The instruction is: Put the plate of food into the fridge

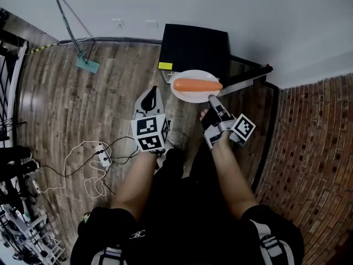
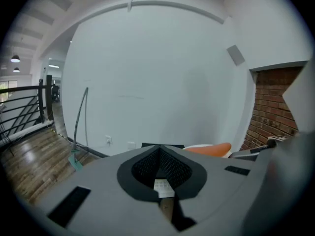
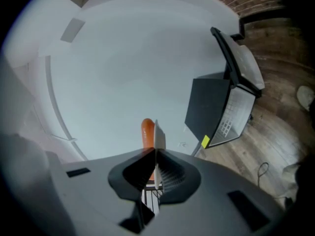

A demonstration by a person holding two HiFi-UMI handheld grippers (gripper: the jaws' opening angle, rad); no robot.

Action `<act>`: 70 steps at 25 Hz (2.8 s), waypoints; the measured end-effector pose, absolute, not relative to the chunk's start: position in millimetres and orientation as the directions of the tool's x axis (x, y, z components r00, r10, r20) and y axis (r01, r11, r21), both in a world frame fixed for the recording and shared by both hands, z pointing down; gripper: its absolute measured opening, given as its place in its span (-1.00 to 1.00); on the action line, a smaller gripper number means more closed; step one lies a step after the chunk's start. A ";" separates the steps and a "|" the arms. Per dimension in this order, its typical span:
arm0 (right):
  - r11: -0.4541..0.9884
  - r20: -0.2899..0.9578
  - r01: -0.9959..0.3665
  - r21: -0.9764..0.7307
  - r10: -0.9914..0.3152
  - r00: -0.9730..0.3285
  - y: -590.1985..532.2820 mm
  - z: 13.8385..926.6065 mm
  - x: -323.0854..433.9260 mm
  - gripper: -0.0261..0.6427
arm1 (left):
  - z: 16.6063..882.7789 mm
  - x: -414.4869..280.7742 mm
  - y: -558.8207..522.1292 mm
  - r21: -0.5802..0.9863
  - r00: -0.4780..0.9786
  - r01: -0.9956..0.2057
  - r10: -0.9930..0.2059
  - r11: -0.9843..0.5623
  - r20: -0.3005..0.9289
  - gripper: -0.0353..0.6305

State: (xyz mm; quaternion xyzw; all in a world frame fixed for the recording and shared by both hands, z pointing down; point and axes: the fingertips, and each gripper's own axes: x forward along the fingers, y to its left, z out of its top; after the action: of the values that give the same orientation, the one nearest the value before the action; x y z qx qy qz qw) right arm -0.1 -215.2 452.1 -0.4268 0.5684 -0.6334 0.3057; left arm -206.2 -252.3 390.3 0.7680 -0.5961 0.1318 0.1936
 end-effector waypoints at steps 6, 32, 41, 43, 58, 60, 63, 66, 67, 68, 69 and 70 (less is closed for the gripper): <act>-0.258 0.269 -0.083 -0.963 -0.875 -0.402 -202.5 559.0 18.7 -0.83 | 484.5 -199.9 -254.9 0.179 0.269 -0.962 -0.829 -0.207 0.490 -0.91; -0.062 0.049 0.037 -0.997 -0.957 -0.285 -321.0 908.1 63.9 -0.82 | 790.6 -175.2 -267.5 0.279 0.288 -0.939 -0.904 -0.202 0.316 -0.91; -0.029 0.026 0.017 -0.999 -0.985 -0.169 -384.5 923.2 79.7 -0.82 | 777.6 -174.4 -268.8 0.187 0.262 -0.959 -0.914 -0.212 0.309 -0.91; -0.046 0.044 0.011 -0.999 -0.988 -0.146 -395.8 925.8 77.5 -0.82 | 786.3 -176.1 -271.0 0.179 0.261 -0.961 -0.909 -0.212 0.326 -0.91; -0.235 0.251 -0.158 -0.959 -0.964 -0.091 -447.4 953.7 77.1 -0.83 | 808.6 -186.5 -283.2 0.165 0.270 -0.960 -0.894 -0.225 0.358 -0.91; -0.297 0.323 -0.220 -0.929 -0.942 -0.092 -447.0 959.2 78.3 -0.85 | 808.8 -185.3 -282.6 0.164 0.273 -0.960 -0.892 -0.228 0.360 -0.91; -0.366 0.400 -0.268 -0.891 -0.912 -0.086 -444.5 965.3 78.7 -0.85 | 806.0 -182.6 -281.7 0.162 0.280 -0.958 -0.894 -0.237 0.351 -0.91; -0.425 0.465 -0.306 -0.852 -0.883 -0.065 -442.3 972.3 79.3 -0.83 | 805.5 -178.1 -280.7 0.150 0.289 -0.956 -0.892 -0.251 0.348 -0.91; -0.445 0.483 -0.311 -0.840 -0.874 -0.053 -441.0 975.0 80.3 -0.81 | 805.8 -176.8 -280.4 0.145 0.292 -0.956 -0.891 -0.256 0.348 -0.91; -0.460 0.494 -0.307 -0.833 -0.868 -0.041 -439.6 976.6 81.7 -0.81 | 806.2 -175.6 -280.1 0.145 0.294 -0.955 -0.889 -0.259 0.350 -0.91; -0.469 0.498 -0.294 -0.833 -0.866 -0.029 -437.7 977.0 83.8 -0.81 | 806.8 -174.4 -279.6 0.150 0.297 -0.954 -0.888 -0.260 0.352 -0.91; -0.475 0.498 -0.278 -0.835 -0.867 -0.017 -435.7 976.5 86.8 -0.78 | 807.4 -173.5 -279.3 0.157 0.299 -0.953 -0.886 -0.258 0.354 -0.91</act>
State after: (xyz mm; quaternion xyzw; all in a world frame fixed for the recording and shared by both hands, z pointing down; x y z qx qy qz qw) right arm 86.8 -435.7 976.5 -0.6499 0.4402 -0.5612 0.2624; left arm -173.5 -279.3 807.4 0.7872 -0.5842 0.0973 0.1719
